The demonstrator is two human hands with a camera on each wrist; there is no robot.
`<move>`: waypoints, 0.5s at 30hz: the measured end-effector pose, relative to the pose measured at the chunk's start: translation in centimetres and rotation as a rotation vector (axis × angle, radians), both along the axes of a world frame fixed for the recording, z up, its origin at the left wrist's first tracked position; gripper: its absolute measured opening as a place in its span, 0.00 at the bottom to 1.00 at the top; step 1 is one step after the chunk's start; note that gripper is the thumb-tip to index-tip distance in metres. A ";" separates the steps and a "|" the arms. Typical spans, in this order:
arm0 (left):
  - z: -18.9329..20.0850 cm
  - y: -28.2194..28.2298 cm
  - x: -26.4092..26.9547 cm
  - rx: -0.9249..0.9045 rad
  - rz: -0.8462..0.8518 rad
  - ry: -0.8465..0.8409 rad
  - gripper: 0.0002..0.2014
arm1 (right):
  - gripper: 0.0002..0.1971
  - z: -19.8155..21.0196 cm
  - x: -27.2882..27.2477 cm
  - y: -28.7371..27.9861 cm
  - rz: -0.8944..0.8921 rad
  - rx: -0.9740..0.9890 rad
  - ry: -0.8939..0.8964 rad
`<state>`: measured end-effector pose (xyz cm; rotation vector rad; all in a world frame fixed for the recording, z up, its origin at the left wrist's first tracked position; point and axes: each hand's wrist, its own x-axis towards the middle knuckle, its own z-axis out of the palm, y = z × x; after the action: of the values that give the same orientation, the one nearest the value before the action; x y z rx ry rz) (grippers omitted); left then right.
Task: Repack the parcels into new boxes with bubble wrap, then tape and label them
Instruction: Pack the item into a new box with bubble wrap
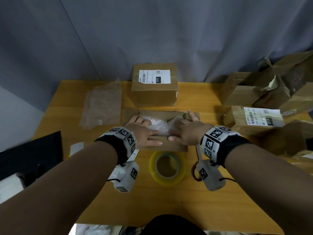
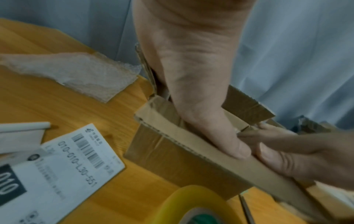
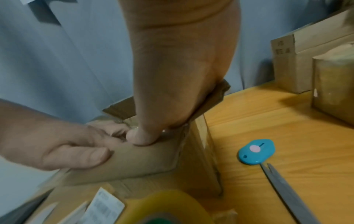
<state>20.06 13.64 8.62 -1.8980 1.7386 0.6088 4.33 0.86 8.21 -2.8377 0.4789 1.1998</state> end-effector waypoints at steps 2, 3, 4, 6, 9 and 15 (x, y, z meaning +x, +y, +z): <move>0.4 -0.1 0.1 -0.061 -0.016 0.017 0.36 | 0.34 0.4 -0.1 0.0 -0.032 0.013 -0.116; 0.4 0.0 0.3 -0.109 -0.020 0.038 0.36 | 0.32 0.6 -0.1 0.0 -0.042 -0.008 -0.210; 0.4 0.1 0.5 -0.151 -0.017 0.050 0.37 | 0.30 0.7 -0.2 0.2 -0.051 -0.045 -0.304; -0.1 0.6 0.7 -0.187 0.021 0.033 0.43 | 0.29 0.4 -0.4 0.7 -0.079 -0.097 -0.432; -0.8 0.9 0.7 -0.051 0.054 -0.050 0.46 | 0.33 -0.1 -0.5 1.0 -0.141 -0.073 -0.373; 0.4 -0.3 2.0 -0.102 0.096 0.069 0.40 | 0.31 1.1 0.6 0.5 -0.223 0.011 -0.386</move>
<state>22.07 13.32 9.04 -2.0631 1.7599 0.6385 4.96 1.32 9.30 -2.8100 0.7326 0.5964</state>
